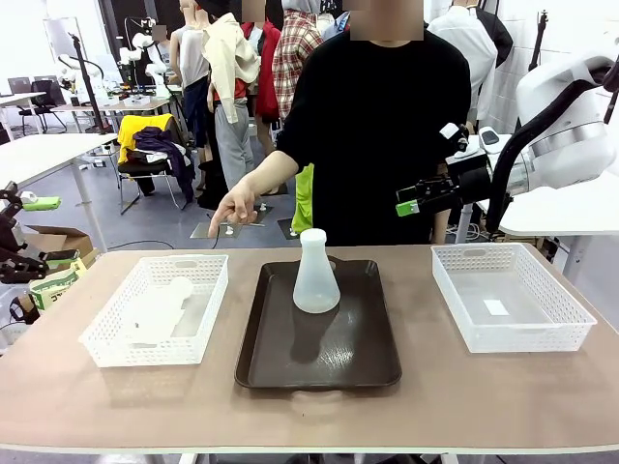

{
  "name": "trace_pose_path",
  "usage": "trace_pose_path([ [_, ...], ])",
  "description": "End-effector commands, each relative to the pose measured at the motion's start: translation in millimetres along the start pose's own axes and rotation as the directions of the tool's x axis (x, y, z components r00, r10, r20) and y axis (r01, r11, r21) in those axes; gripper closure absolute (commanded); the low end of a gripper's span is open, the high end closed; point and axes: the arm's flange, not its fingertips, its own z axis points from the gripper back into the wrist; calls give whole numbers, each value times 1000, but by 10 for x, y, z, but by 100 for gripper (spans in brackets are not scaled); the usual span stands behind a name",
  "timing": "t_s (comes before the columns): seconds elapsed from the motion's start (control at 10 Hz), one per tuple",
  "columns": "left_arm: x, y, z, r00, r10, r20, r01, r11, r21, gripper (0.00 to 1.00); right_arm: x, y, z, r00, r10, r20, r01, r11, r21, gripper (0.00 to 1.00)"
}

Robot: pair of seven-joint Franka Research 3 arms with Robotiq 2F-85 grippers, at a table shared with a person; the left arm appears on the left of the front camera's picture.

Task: Prepare the laboratory tools.
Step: Pick up the Big flask that the person points to.

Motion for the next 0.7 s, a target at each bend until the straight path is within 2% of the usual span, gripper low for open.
trace_pose_path([
  [0.0, -14, -205, -155, 989, -136, 56, 124, 977, 174, 0, 14, 2, 3, 1000, -3, -4, 3, 1000, 0, 0],
  [0.1, 30, -412, -339, 976, -209, 63, 180, 932, 314, 0, 14, 2, 3, 1000, -3, -4, 3, 1000, 0, 0],
  [0.3, 203, -643, -683, 973, -227, 43, 167, 822, 544, 0, 14, 2, 3, 1000, -3, -4, 3, 1000, 0, 0],
  [0.6, 675, -755, -1170, 979, -202, 3, 117, 580, 806, 0, 14, 2, 3, 1000, -3, -4, 3, 1000, 0, 0],
])
